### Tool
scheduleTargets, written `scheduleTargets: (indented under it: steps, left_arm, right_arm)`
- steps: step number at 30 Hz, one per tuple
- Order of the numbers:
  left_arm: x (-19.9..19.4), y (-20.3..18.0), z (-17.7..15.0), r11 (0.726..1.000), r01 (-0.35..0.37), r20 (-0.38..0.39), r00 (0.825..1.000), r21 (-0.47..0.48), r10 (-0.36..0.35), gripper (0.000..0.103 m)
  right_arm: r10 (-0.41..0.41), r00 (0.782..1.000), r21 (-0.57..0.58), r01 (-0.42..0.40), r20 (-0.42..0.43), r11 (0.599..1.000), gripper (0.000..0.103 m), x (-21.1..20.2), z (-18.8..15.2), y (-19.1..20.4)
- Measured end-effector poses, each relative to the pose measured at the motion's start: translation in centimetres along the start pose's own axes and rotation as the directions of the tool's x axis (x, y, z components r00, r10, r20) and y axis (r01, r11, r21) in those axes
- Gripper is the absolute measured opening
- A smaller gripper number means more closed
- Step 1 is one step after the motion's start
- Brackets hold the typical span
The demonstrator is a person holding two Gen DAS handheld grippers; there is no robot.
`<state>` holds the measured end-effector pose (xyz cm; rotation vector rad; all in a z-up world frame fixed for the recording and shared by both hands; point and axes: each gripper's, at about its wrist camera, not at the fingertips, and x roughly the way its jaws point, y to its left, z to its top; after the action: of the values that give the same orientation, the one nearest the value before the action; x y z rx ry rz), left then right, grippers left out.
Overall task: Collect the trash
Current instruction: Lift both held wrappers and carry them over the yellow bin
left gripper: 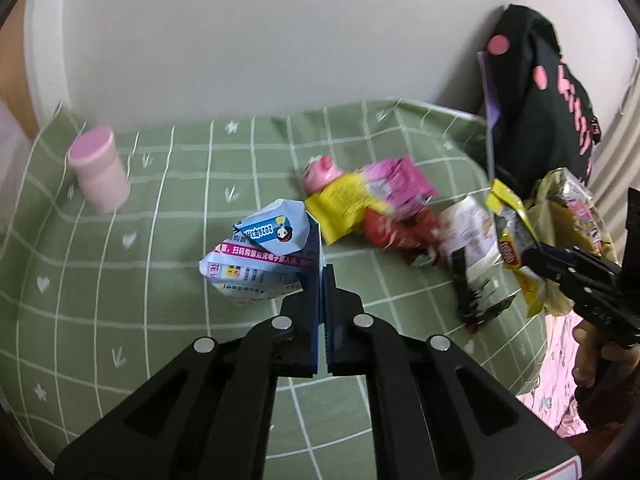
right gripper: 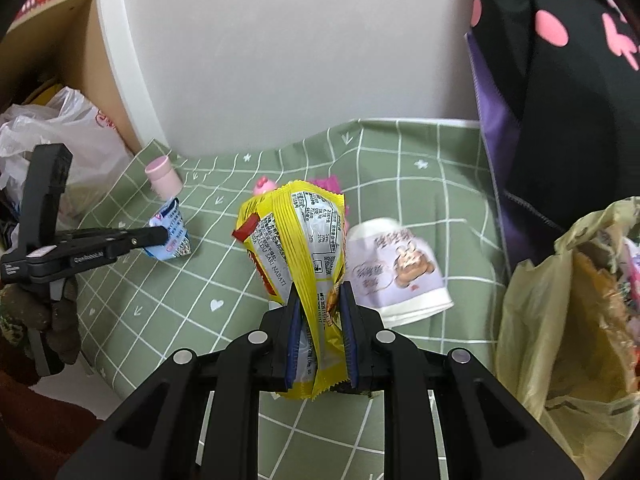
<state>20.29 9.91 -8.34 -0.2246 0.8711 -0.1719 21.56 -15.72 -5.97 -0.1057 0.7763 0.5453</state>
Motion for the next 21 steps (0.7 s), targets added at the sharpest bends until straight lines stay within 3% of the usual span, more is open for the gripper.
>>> scheduleTargets:
  steps: [13,21]
  left_arm:
    - [-2.3,-3.2,4.1,0.987,0.106,0.081,0.99,0.121,-0.116,0.002]
    - [-3.9,-7.8,7.1,0.95,0.204,0.13,0.962,0.237,-0.239,0.002]
  right_arm:
    - [-0.094,0.992,0.071,0.088,0.087,0.994,0.018,-2.9,0.6,-0.1]
    - [-0.174,0.965,0.105,0.156,0.198,0.982,0.018,-7.7,1.8,-0.6]
